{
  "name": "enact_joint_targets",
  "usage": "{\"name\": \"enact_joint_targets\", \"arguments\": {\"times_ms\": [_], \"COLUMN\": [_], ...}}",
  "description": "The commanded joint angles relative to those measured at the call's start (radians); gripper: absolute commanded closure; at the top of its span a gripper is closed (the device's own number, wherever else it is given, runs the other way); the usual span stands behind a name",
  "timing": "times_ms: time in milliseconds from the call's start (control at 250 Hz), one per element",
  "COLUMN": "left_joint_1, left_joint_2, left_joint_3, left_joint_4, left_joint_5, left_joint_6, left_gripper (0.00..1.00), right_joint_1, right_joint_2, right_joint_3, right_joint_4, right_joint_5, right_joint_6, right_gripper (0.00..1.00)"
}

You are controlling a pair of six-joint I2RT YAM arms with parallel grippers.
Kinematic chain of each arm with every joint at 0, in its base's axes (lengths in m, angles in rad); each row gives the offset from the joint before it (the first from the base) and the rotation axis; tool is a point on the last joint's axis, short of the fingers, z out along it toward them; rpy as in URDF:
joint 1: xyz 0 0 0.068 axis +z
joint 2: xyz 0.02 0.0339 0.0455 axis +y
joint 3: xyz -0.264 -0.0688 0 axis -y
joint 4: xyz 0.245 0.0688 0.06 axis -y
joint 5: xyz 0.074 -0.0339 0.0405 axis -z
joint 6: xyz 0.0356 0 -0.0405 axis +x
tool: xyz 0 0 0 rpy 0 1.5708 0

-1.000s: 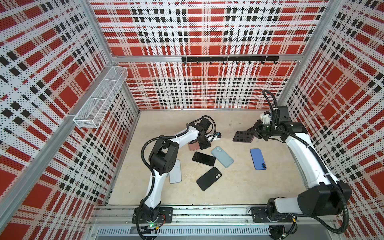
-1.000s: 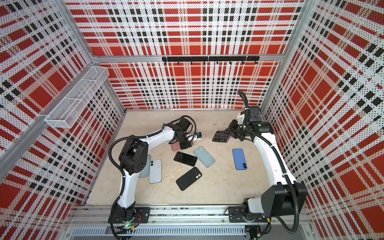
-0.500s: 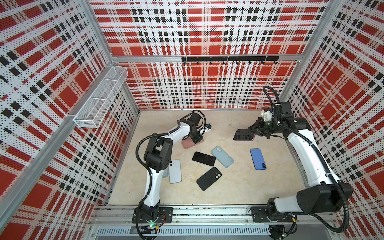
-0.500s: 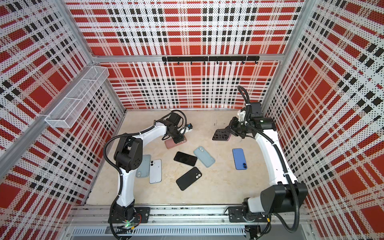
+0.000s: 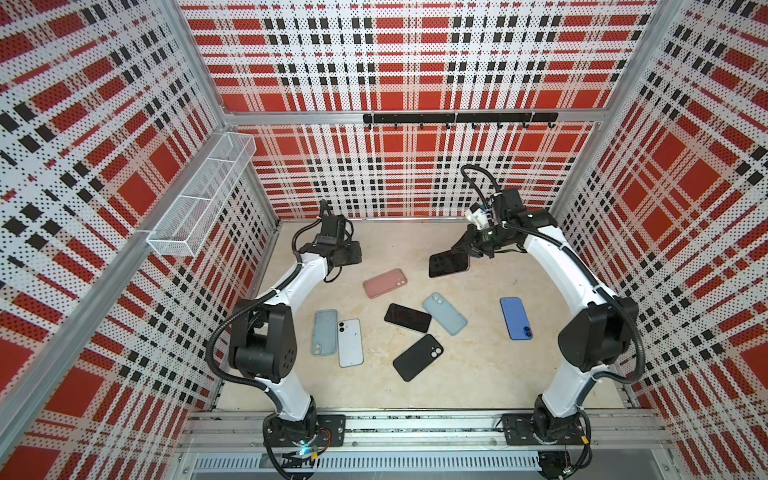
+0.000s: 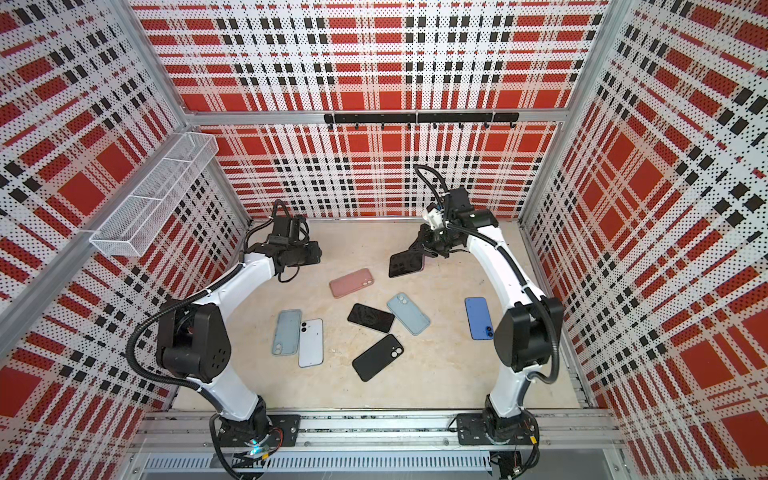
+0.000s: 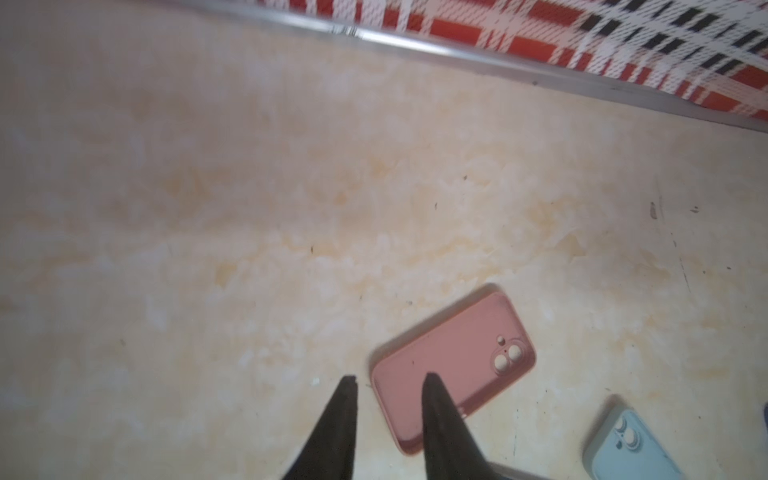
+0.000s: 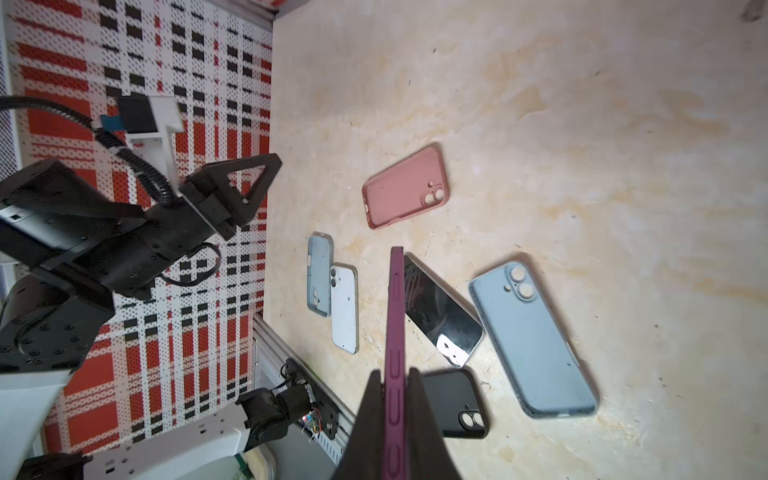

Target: Put the phone into the phone case

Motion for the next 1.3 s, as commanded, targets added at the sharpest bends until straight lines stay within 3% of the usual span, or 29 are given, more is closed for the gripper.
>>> {"name": "enact_joint_targets", "arguments": {"times_ms": [0,420,656,1048,1296], "left_joint_1": [-0.031,-0.075,-0.096,-0.168,-0.191], "left_joint_2": [0.029,0.2,0.293,0.349,0.419], "left_joint_3": [-0.111,-0.041,0.039,0.248,0.334], "left_joint_4": [-0.041,-0.019,-0.058,-0.153,-0.193], "left_joint_5": [0.031,-0.053,-0.099,-0.191,-0.162], "left_joint_6": [-0.257,-0.31,-0.253,-0.093,-0.037], "left_gripper": [0.7,0.72,1.0,1.0,0.96], "right_joint_1": [0.004,0.029,0.03,0.03,0.028], "right_joint_2": [-0.011,-0.009,0.004,0.024,0.11], "right_joint_3": [0.023,-0.073,-0.065,-0.151,-0.139], "right_joint_4": [0.111,0.164,0.173,0.279,0.359], "right_joint_5": [-0.053,-0.073,-0.089,-0.107,-0.129], "right_joint_6": [0.006,-0.018,-0.003,0.071,0.117], "right_gripper": [1.0,1.0,1.0,1.0,1.0]}}
